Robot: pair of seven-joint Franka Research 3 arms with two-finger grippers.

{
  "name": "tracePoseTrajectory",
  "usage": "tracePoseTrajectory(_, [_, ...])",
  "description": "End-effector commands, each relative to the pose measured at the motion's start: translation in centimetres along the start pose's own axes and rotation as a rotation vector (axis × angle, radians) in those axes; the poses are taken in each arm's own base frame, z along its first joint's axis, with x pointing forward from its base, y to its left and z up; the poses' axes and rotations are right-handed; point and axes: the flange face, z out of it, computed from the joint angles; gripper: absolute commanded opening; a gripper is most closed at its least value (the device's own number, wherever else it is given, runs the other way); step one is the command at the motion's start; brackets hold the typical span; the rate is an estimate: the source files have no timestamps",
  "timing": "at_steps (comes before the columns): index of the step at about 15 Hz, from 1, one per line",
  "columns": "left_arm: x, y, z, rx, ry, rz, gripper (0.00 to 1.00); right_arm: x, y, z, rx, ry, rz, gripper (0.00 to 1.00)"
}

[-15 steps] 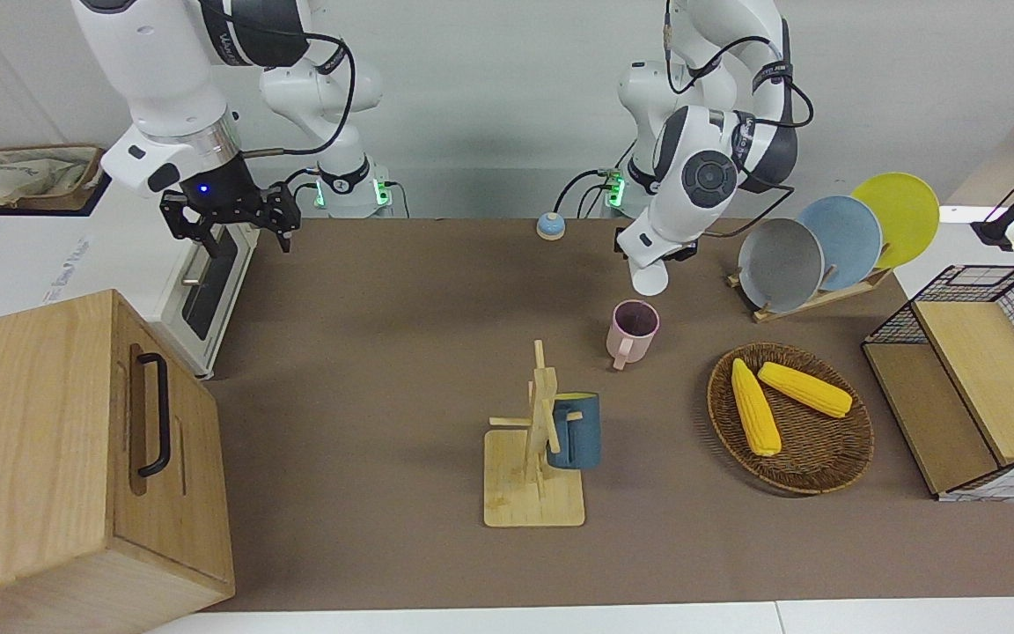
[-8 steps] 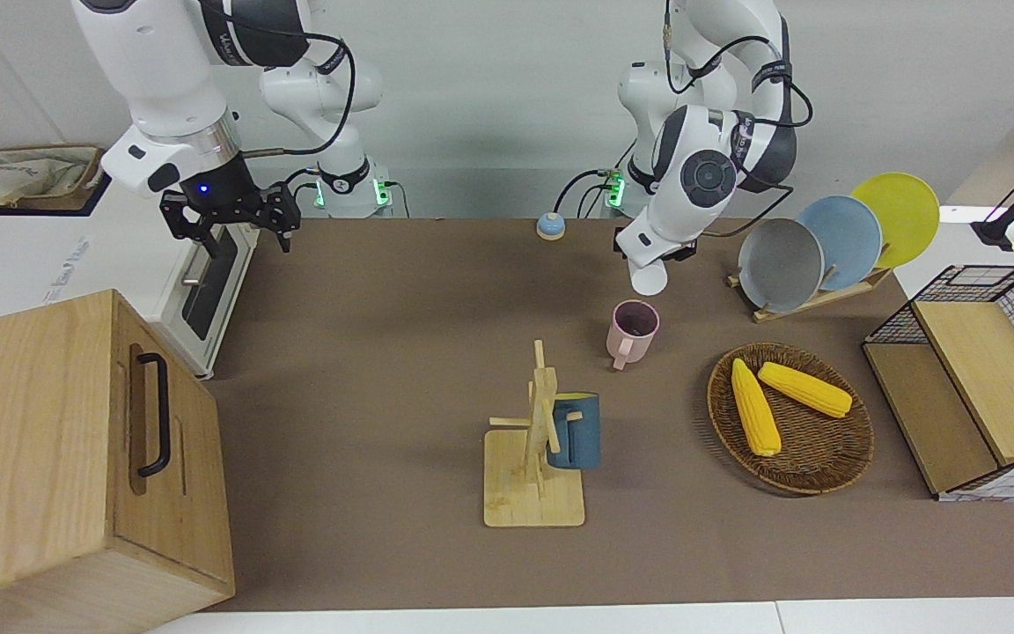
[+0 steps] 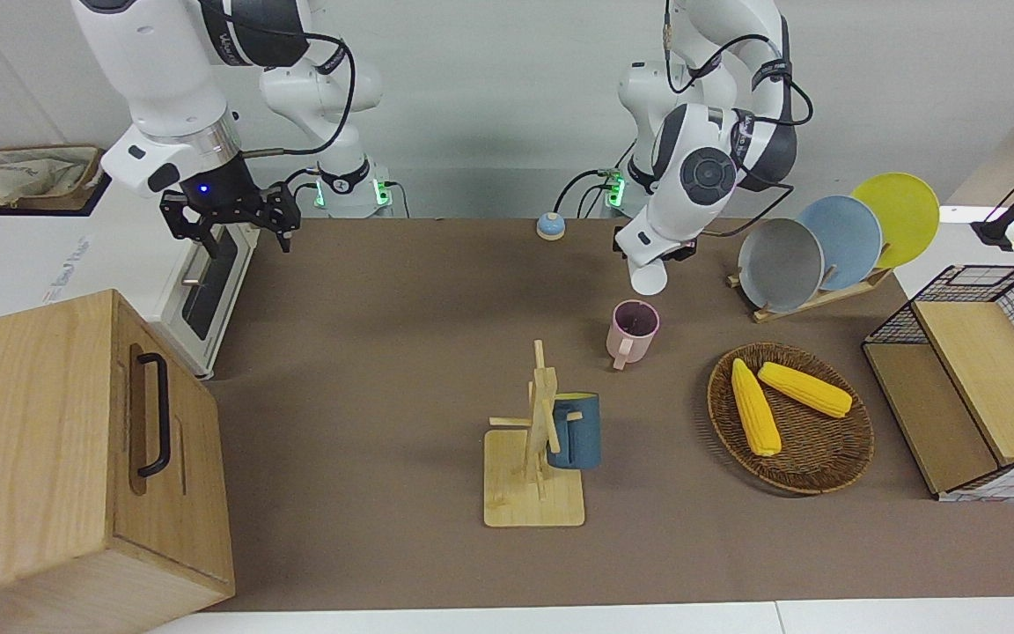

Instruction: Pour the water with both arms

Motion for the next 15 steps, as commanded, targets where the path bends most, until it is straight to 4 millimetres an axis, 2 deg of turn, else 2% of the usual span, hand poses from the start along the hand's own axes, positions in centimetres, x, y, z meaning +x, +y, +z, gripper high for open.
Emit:
tracePoseTrajectory(1, [-0.24, 0.32, -1.28, 0.027, -0.003, -0.005, 0.00, -0.37, 0.00, -0.28, 0.003, 0.007, -0.013, 0.985])
tracePoseTrajectory(15, [-0.64, 0.34, -2.15, 0.007, 0.048, -0.013, 0.00, -0.38, 0.08, -0.28, 0.003, 0.007, -0.012, 0.985])
